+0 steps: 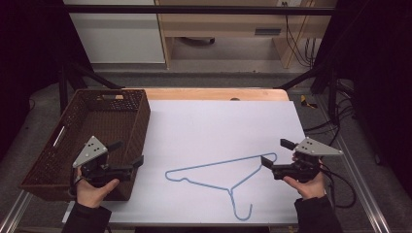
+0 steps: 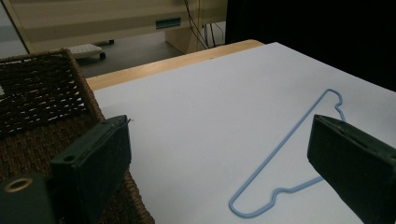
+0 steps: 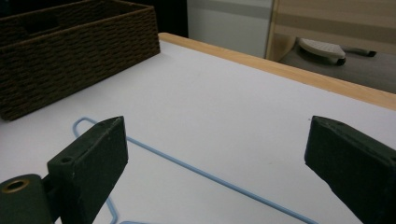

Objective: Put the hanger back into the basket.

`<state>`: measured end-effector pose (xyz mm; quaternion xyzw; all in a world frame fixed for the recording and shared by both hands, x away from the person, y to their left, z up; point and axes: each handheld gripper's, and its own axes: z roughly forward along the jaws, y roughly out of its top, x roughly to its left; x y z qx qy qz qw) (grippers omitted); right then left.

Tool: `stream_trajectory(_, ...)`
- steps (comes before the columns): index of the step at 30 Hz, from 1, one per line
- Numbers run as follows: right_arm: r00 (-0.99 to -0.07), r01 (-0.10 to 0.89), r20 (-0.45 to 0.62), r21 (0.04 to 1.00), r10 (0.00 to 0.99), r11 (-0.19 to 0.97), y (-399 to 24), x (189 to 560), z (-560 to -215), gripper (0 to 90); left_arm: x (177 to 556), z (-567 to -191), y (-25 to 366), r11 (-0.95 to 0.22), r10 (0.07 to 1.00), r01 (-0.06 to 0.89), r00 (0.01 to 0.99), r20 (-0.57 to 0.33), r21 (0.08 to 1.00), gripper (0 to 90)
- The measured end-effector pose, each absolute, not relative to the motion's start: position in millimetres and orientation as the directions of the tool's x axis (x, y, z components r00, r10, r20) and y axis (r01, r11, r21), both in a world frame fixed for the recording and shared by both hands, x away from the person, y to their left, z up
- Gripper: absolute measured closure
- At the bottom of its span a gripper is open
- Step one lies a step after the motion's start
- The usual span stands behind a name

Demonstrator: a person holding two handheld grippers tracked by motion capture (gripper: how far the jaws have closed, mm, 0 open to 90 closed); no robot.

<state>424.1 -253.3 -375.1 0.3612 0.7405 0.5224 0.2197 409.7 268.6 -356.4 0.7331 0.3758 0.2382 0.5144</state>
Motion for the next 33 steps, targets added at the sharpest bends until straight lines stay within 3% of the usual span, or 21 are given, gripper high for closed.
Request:
stream_trajectory(12,-0.702,0.337,0.027,0.893,0.712,0.299,-206.8,433.0,-383.5,6.7,410.2,-358.5,264.4,-0.200,0.791,0.310,0.612,-0.034,0.929,6.1)
stream_trajectory(33,-0.824,0.377,0.018,0.764,0.566,0.524,-129.8,445.1,-420.3,16.2,410.5,-359.6,261.7,-0.223,0.783,0.313,0.621,-0.021,0.923,6.1)
